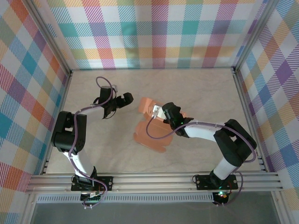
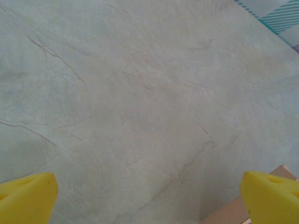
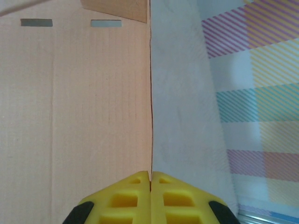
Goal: Fold the paper box
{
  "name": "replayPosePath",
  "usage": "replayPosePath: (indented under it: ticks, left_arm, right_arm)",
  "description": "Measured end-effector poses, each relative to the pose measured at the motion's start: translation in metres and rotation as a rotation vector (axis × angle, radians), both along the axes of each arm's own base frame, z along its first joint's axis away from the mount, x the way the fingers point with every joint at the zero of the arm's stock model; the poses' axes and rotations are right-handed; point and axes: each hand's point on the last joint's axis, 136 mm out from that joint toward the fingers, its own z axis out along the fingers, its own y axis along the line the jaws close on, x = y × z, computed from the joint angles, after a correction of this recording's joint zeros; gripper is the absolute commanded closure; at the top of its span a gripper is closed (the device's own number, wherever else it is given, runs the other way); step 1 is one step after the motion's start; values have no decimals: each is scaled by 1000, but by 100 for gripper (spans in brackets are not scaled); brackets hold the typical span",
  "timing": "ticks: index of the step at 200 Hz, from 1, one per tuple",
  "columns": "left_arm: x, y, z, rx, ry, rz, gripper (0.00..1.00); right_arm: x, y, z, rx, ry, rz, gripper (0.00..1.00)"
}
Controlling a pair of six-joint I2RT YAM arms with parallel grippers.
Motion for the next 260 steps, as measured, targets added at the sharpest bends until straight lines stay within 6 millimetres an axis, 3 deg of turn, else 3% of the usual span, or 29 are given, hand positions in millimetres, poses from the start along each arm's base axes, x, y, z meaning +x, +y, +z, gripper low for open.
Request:
replayPosePath:
  ticks: [56, 135, 213, 260]
  left_arm:
    - [7, 1, -15, -6, 36, 6, 0]
    - [14, -6, -30, -49, 85, -9, 0]
    - [27, -14, -34, -78, 123, -43, 17]
    - [42, -16, -35, -81, 148, -41, 21]
  right_arm:
    - [3, 18, 22, -68, -196, 71, 100]
    - [0, 37, 7, -221, -414, 116, 100]
    - [2, 39, 18, -243, -517, 93, 100]
    - [3, 40, 5, -261, -502, 104, 100]
